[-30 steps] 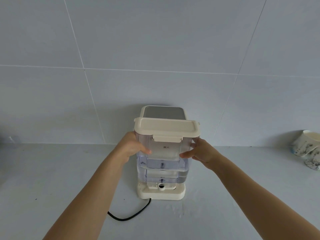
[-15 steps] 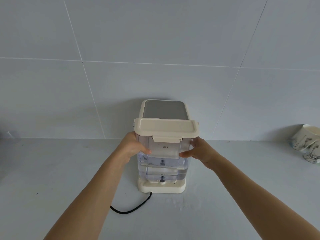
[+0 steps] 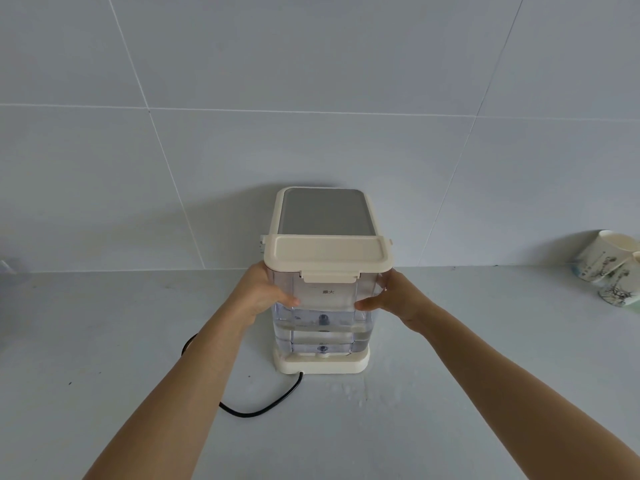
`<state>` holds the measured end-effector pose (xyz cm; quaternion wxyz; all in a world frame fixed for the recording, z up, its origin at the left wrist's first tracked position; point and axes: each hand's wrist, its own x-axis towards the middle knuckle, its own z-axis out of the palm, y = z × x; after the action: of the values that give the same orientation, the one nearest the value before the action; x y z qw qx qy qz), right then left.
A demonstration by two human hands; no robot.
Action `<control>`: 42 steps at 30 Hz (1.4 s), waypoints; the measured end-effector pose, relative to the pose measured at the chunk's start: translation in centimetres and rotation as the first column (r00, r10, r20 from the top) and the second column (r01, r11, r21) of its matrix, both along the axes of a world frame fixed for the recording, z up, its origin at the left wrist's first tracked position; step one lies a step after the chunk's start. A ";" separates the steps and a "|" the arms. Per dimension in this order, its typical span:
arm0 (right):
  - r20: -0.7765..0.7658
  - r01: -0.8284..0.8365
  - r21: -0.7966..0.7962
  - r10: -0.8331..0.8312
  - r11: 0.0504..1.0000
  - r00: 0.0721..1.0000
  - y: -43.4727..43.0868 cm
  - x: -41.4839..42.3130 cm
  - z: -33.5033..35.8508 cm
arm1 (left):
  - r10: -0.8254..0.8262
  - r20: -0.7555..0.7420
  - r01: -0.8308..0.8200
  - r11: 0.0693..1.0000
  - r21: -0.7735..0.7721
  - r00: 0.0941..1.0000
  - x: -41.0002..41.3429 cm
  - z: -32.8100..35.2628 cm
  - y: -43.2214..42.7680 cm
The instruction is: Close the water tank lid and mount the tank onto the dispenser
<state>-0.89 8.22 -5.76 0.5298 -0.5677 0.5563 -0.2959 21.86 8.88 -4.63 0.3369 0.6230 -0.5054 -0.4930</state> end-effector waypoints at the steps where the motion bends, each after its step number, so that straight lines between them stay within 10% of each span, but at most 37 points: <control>1: -0.004 -0.003 -0.006 0.003 1.000 1.000 0.1 0.0 -0.1 | 0.001 0.002 -0.001 1.000 -0.003 1.000 0.1 -0.2 0.0; 28: 0.010 -0.029 -0.011 0.029 1.000 1.000 0.3 -0.1 -1.4 | -0.135 0.129 0.144 0.987 -0.066 0.982 1.0 -2.2 -0.2; 42: -0.360 -0.067 -0.242 -0.026 0.968 0.933 1.7 -0.7 0.4 | 0.008 0.278 0.074 0.957 -0.281 0.960 0.7 -1.7 3.2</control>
<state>-1.64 9.90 -5.36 0.3461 -0.6804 0.5960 -0.2491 22.52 12.10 -6.34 0.3419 0.6212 -0.6243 -0.3277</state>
